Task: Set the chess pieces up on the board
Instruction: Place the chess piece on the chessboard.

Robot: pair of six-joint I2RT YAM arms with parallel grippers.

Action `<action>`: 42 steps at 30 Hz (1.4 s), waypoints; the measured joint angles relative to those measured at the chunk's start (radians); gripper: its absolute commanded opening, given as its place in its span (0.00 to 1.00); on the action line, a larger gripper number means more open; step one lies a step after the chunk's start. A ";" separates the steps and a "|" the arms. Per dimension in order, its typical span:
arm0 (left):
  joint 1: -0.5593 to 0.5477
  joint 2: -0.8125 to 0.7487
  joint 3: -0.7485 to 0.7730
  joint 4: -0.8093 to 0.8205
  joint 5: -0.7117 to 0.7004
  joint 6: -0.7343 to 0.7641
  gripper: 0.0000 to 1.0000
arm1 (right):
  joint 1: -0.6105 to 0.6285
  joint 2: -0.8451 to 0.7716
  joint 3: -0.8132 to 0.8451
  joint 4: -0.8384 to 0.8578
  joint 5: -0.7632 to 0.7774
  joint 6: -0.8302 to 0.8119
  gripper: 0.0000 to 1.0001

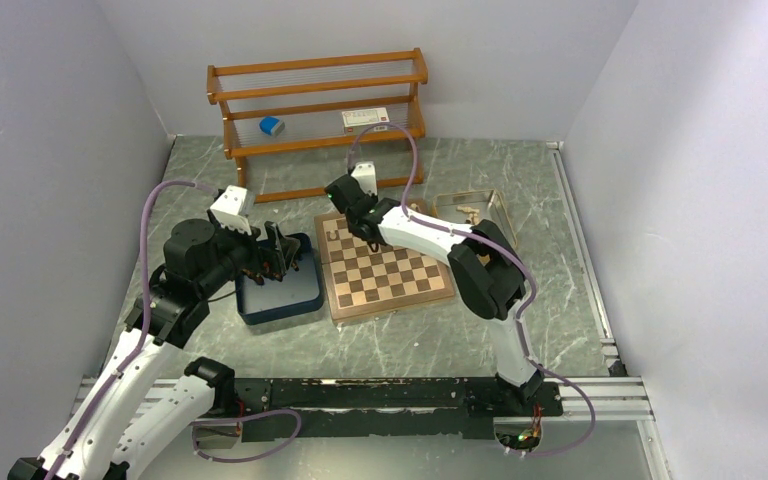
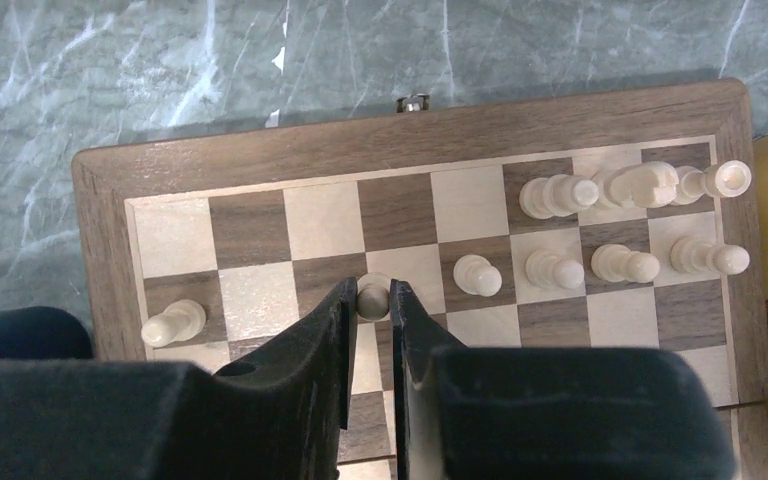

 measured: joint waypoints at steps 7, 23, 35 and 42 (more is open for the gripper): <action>0.000 0.000 0.000 0.000 0.000 0.000 0.99 | -0.016 0.000 -0.009 0.006 0.003 0.016 0.20; 0.000 0.000 0.000 0.000 0.000 0.000 0.99 | -0.023 0.015 -0.013 -0.023 0.000 0.051 0.22; 0.000 0.000 0.000 0.000 0.000 0.000 0.99 | -0.046 0.017 -0.012 -0.031 -0.029 0.059 0.23; 0.000 0.000 0.000 0.000 0.000 0.000 0.99 | -0.049 0.035 0.006 -0.048 -0.048 0.059 0.24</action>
